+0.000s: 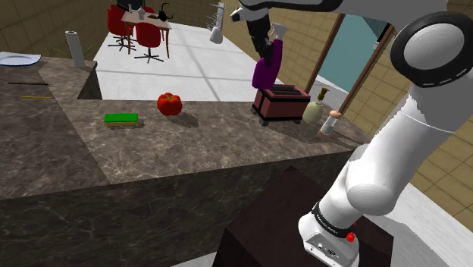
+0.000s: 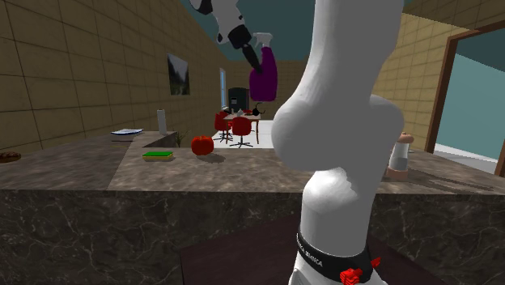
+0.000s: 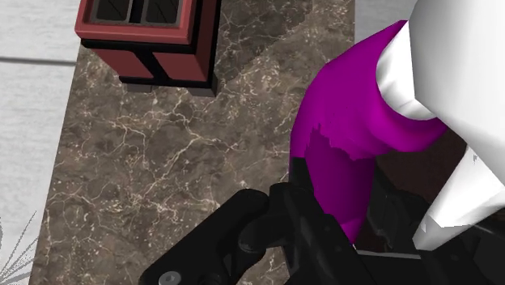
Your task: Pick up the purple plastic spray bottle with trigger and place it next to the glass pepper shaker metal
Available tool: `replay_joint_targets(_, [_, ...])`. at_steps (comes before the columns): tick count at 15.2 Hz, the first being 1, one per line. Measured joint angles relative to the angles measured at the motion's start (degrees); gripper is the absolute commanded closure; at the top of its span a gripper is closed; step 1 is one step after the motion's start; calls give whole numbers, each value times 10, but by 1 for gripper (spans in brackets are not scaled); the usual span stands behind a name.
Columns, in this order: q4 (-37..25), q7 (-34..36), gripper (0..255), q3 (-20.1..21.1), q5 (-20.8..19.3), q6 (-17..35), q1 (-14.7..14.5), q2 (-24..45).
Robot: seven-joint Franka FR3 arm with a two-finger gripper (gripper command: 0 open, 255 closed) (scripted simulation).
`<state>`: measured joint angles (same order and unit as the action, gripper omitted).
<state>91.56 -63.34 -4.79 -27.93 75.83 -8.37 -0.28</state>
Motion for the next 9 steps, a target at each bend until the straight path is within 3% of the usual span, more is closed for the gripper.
replay_joint_targets(9, [138, -78, 255, -57, -40, 69, 48, -117])
